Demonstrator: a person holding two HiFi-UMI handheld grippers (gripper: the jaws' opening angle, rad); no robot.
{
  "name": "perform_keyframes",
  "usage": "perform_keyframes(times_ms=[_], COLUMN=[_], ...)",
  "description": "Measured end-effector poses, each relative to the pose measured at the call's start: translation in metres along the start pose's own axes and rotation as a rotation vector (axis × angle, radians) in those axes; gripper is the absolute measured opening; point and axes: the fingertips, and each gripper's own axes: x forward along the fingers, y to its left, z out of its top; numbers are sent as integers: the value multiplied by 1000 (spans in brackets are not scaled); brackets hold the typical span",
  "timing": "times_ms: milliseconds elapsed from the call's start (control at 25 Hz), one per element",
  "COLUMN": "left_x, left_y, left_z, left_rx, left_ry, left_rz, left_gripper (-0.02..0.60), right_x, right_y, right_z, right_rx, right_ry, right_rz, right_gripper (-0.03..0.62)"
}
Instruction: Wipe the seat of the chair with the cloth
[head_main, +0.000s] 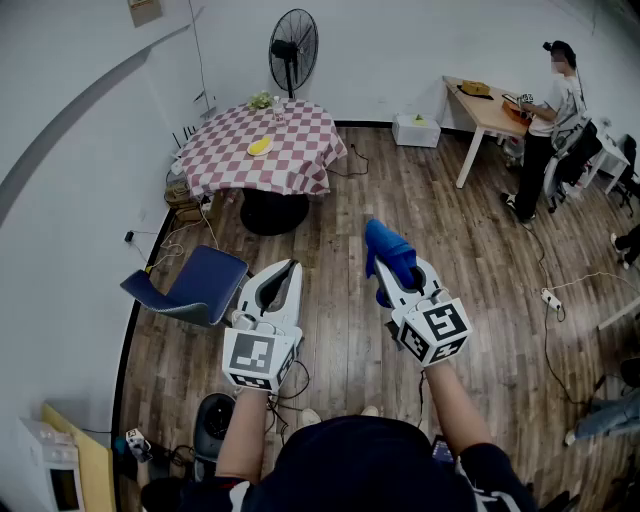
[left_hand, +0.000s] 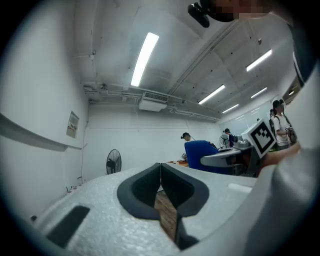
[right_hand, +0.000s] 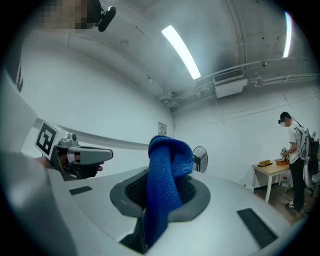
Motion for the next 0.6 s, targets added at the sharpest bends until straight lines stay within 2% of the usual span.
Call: perform_keyframes(times_ms=[280,600], left_x=[14,26], left_y=[-11,-35], left_z=[-4,-10], left_rx=[3,18], left_ry=[13,30], left_rz=[0,58], left_gripper=[17,17], right_x=[-3,-23], right_y=[-11,-38], right_z=[-2,-14], right_rx=[-4,4], right_ry=[-3,12], right_rz=[34,80], right_gripper=[54,55])
